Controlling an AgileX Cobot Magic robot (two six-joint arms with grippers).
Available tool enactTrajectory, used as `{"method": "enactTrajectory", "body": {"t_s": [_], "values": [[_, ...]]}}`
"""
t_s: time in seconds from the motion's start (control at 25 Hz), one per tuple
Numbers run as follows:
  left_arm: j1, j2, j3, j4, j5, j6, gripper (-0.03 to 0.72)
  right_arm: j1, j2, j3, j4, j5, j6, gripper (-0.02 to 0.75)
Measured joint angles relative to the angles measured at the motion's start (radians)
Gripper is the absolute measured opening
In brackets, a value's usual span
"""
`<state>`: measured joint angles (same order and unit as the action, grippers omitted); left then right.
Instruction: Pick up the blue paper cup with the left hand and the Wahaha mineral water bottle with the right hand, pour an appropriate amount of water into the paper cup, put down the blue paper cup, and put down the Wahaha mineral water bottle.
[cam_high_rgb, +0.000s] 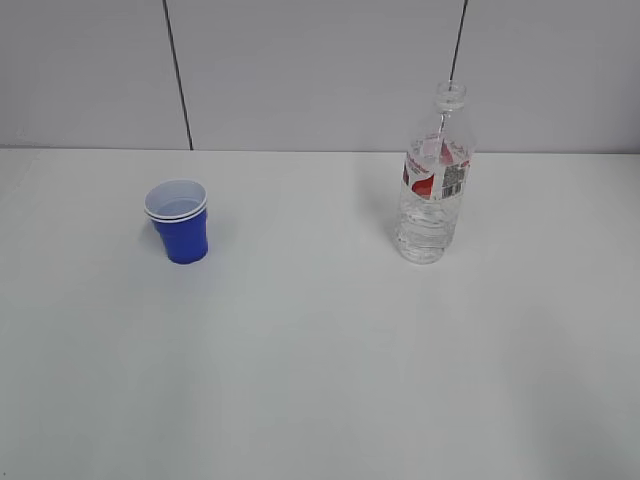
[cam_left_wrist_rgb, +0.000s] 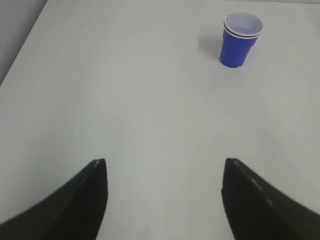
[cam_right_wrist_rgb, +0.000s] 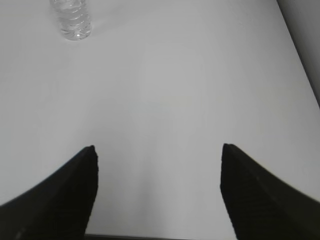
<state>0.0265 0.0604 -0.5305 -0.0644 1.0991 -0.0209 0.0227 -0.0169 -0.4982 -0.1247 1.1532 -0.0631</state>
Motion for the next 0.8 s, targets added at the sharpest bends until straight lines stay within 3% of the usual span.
{"method": "enactTrajectory", "body": {"t_s": [0.8], "values": [[0.000,-0.045,0.000,-0.002,0.000,0.000,0.549,0.000,0.000,0.000,0.000,0.000,0.000,0.568]]}}
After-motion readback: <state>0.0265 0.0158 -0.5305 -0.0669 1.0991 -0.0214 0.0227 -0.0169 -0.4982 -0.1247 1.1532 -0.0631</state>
